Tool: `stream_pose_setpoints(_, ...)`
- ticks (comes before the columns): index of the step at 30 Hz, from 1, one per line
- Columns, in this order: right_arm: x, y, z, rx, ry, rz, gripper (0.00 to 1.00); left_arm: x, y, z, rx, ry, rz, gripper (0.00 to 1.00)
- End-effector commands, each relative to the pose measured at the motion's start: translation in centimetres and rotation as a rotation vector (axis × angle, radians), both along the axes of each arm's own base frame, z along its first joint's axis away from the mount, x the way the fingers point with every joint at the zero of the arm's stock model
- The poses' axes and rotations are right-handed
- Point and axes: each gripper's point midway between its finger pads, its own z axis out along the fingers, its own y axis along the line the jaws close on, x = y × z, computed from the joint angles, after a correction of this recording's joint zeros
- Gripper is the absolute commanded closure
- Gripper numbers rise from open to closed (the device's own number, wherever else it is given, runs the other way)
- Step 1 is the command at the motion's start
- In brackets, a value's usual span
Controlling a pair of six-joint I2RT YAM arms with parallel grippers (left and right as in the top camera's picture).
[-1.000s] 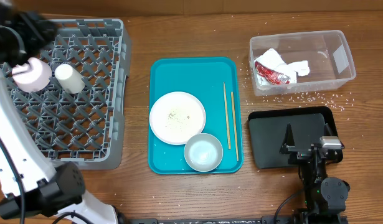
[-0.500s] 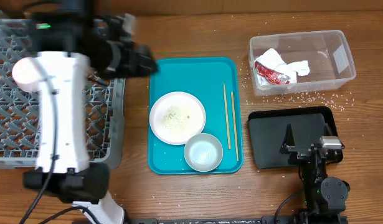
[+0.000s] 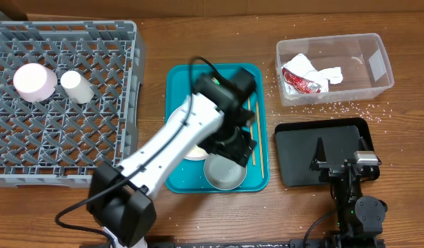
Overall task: Sort waste into correct bins and load items into the dishwasher
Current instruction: 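Reach the left gripper to the small white bowl and grasp its rim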
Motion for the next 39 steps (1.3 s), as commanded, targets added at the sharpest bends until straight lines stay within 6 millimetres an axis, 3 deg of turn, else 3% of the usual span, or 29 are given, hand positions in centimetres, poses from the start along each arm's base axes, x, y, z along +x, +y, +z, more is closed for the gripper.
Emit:
stream_pose_setpoints(1, 0.0, -0.2, -0.2, -0.001, -0.004, -0.008, 0.00, -0.7, -0.4, -1.2, 0.050, -0.029, 0.051, 0.22)
stream_pose_setpoints(8, 0.0, -0.2, -0.2, -0.001, -0.004, -0.008, 0.00, -3.0, -1.3, -3.5, 0.102, -0.025, 0.038, 0.29)
stream_pose_setpoints(14, 0.0, -0.2, -0.2, -0.001, -0.004, -0.008, 0.00, -3.8, -1.4, -6.3, 0.182, -0.081, 0.124, 0.38)
stream_pose_setpoints(19, 0.0, -0.2, -0.2, -0.001, -0.004, -0.008, 0.00, -4.7, -1.4, -8.4, 0.198, -0.097, 0.118, 0.38)
stream_pose_setpoints(25, 0.0, -0.2, -0.2, -0.001, -0.004, -0.008, 0.00, -4.9, -1.7, -9.5, 0.174, -0.117, 0.048, 0.39)
stream_pose_setpoints(29, 0.0, -0.2, -0.2, -0.001, -0.004, -0.008, 0.00, -4.9, -2.1, -9.9, 0.159, -0.132, 0.037, 0.51)
stream_pose_setpoints(35, 0.0, -0.2, -0.2, -0.001, -0.004, -0.008, 0.00, -4.3, -2.1, -10.6, 0.162, -0.176, 0.037, 0.56)
stream_pose_setpoints(39, 0.0, -0.2, -0.2, -0.001, -0.004, -0.008, 0.00, -3.7, -2.0, -10.7, 0.166, -0.207, 0.037, 0.68)
